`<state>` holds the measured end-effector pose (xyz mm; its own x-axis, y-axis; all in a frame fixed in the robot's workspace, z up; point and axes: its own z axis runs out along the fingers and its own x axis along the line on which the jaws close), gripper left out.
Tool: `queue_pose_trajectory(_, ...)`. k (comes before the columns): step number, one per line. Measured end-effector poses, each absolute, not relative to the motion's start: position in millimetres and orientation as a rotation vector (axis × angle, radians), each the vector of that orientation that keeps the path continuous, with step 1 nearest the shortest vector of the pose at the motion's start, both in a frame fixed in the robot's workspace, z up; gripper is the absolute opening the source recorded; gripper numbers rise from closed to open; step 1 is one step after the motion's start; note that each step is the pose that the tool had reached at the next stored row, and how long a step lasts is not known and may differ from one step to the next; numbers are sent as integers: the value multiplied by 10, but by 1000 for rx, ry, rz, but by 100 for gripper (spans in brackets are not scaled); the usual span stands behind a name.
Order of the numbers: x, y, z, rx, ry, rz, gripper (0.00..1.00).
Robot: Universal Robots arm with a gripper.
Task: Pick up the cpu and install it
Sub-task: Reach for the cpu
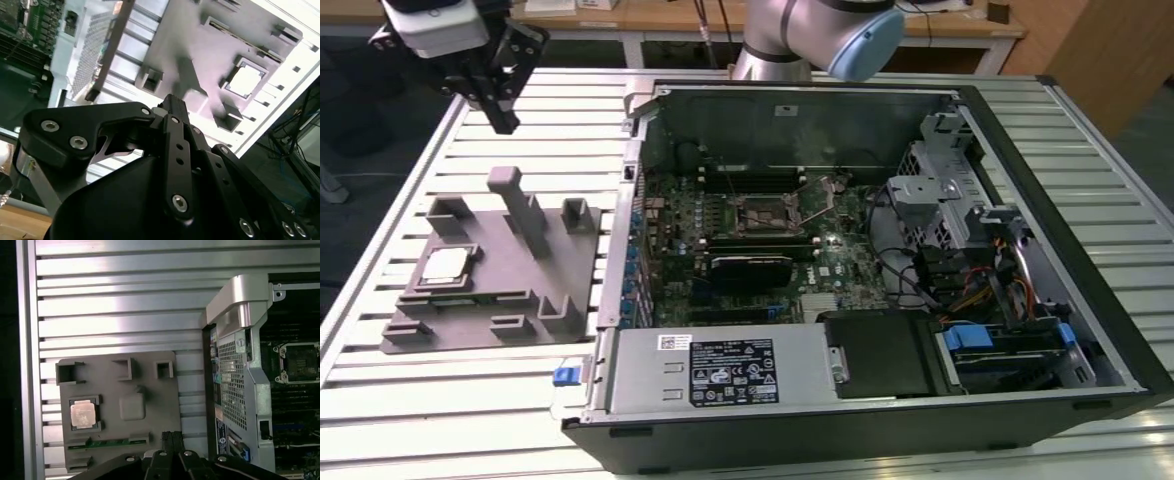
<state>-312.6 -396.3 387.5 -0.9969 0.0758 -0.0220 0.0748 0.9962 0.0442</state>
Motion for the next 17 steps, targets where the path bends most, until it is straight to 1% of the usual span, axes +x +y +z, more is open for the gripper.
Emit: queue_pose_trajectory(17, -3901, -3963, 3869, 117, 3115, 68, 11)
